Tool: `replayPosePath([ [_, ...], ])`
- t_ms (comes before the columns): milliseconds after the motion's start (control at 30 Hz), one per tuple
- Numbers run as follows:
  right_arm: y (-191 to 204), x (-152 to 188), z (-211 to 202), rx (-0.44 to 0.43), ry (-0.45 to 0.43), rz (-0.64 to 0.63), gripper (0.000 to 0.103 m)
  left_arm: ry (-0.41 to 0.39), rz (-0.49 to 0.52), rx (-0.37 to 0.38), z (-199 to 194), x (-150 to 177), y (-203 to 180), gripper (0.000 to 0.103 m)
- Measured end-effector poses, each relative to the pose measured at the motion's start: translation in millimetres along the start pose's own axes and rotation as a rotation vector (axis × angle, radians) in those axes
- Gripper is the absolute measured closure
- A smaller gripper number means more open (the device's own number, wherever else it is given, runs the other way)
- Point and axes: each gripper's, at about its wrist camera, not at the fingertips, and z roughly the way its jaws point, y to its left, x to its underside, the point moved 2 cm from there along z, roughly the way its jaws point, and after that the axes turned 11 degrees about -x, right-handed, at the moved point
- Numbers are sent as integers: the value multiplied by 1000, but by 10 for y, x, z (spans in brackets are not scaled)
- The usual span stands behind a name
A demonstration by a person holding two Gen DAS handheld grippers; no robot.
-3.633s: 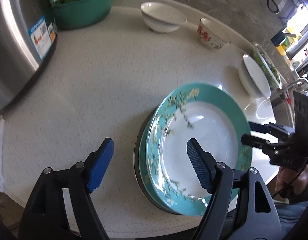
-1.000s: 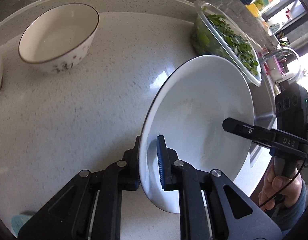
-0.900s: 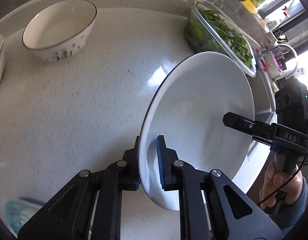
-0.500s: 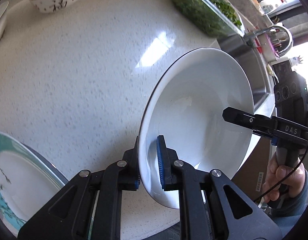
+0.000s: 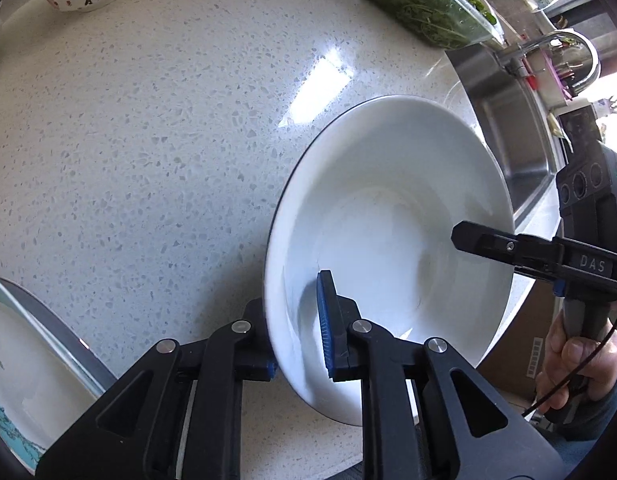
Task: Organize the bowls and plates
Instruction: 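Lift the large white bowl with both grippers and set it down on the counter, then open both grippers and release the large white bowl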
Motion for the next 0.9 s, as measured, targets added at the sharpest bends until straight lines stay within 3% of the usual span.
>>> replayPosePath([
  [233, -10, 8, 18, -15, 9, -17, 73, -29, -11, -18, 41, -123, -74, 84],
  [267, 4, 12, 25, -20, 9, -20, 69, -36, -12, -23, 22, -123, -67, 74],
  [300, 23, 14, 7, -23, 4, -27, 67, -49, -12, -25, -21, -117, -55, 54],
  [367, 84, 0, -29, -36, -13, -35, 60, -97, -16, -22, -193, -100, -11, 25],
  [433, 172, -38, -124, -36, -39, -61, 59, -140, -21, -16, -378, -89, 67, 22],
  [500, 272, -100, -209, -18, -62, -87, 52, -169, -43, 4, -577, -85, 213, 19],
  [633, 582, -248, -286, -12, -95, -149, 43, -283, -150, 67, -1099, -98, 770, 15],
  [733, 930, -341, -141, -25, -93, -203, 31, -380, -236, 31, -1431, -118, 1383, 8],
  [800, 1204, -368, 72, -50, -65, -243, 30, -421, -309, -29, -1574, -130, 1867, 8],
  [900, 1636, -397, 489, -81, -6, -292, 29, -442, -393, -57, -1665, -144, 2408, 8],
])
